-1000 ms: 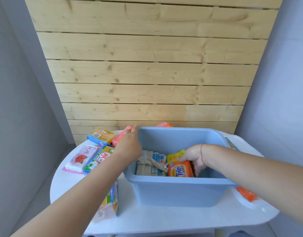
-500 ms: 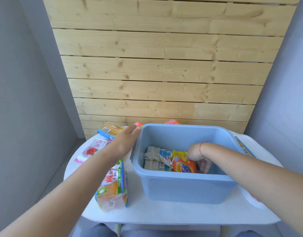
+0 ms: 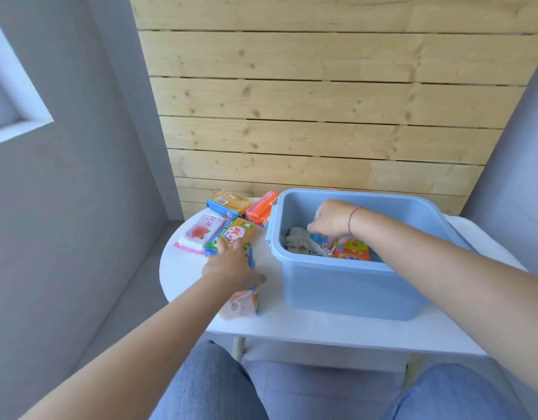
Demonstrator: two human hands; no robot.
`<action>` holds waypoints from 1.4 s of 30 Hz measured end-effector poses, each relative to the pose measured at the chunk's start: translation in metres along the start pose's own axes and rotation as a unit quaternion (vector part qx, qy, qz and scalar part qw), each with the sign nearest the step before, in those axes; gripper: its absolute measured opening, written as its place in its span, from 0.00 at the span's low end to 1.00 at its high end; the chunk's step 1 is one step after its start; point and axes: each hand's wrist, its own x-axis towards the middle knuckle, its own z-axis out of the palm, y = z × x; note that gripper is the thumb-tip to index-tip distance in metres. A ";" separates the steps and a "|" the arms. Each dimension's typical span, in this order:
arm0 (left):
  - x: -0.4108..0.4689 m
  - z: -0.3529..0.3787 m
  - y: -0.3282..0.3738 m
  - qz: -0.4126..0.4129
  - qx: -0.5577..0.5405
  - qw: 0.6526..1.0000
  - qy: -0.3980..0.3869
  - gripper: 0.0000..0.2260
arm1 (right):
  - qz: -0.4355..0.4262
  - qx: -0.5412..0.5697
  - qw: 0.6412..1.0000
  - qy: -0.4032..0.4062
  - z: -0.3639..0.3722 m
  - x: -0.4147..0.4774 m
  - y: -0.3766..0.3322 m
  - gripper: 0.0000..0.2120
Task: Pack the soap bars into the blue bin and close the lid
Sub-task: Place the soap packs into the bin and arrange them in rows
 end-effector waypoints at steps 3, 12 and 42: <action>0.001 0.002 -0.002 -0.013 -0.018 1.000 0.017 0.37 | 0.007 0.027 1.000 -0.015 0.002 -0.005 0.003 0.08; -0.006 -0.063 -0.024 -0.034 -0.312 0.941 0.128 0.26 | 0.020 0.129 0.991 -0.015 -0.016 -0.012 0.023 0.19; -0.019 -0.013 0.219 0.037 -0.487 0.817 -0.307 0.11 | 0.135 -0.097 0.986 0.002 -0.032 -0.050 0.103 0.11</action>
